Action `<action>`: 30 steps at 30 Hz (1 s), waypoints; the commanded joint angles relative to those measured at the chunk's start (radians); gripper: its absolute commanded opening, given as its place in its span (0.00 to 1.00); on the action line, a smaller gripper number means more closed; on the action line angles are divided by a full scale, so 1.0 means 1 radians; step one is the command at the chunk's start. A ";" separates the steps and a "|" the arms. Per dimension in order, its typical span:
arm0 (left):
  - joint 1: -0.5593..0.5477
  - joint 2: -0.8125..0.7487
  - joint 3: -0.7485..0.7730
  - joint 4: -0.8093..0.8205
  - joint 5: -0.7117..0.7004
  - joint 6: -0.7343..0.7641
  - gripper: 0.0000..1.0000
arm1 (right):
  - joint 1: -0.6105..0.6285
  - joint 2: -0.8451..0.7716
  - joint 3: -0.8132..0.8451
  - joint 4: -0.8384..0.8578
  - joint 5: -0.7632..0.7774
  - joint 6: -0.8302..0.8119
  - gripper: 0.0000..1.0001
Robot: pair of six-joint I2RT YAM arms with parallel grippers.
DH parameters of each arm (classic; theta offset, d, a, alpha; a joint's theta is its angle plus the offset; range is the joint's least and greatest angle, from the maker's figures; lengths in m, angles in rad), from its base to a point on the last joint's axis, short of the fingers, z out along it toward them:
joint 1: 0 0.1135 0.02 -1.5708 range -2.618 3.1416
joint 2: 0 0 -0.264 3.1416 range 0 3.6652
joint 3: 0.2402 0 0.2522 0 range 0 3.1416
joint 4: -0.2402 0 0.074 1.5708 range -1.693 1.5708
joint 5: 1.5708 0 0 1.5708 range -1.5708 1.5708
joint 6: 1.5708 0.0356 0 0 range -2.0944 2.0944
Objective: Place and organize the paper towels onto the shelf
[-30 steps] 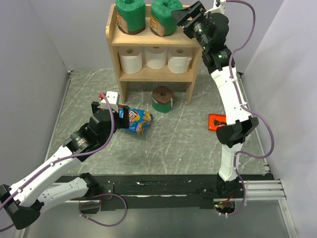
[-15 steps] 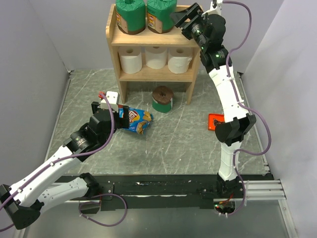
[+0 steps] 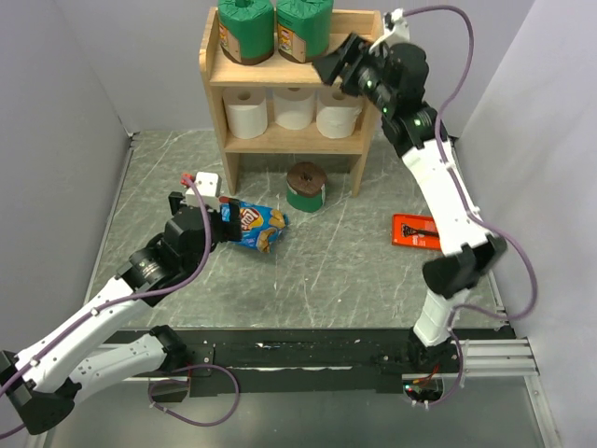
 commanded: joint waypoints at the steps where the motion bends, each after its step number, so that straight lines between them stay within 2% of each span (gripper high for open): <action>1: 0.000 -0.049 -0.014 0.065 -0.033 -0.004 0.96 | 0.081 -0.228 -0.248 0.032 0.126 -0.181 0.78; 5: 0.000 -0.045 -0.007 0.051 -0.051 -0.010 0.96 | 0.132 -0.419 -0.554 0.156 0.157 -0.201 0.78; 7: 0.000 -0.045 -0.004 0.046 -0.059 -0.018 0.96 | 0.153 -0.461 -0.705 0.213 0.134 -0.259 0.78; 10: 0.000 -0.065 -0.008 0.055 -0.067 -0.019 0.96 | 0.170 -0.489 -0.816 0.248 0.112 -0.368 0.78; 15: 0.000 -0.123 -0.028 0.080 -0.085 -0.016 0.96 | 0.193 -0.429 -0.875 0.207 0.063 -0.570 0.75; 20: -0.002 -0.173 -0.048 0.109 -0.099 -0.008 0.96 | 0.215 -0.316 -0.878 0.181 0.089 -0.663 0.71; 24: 0.000 -0.184 -0.054 0.118 -0.103 -0.005 0.97 | 0.224 -0.225 -0.832 0.169 0.078 -0.742 0.72; 30: 0.000 -0.172 -0.045 0.108 -0.107 -0.008 0.96 | 0.247 -0.078 -0.745 0.125 0.149 -0.822 0.74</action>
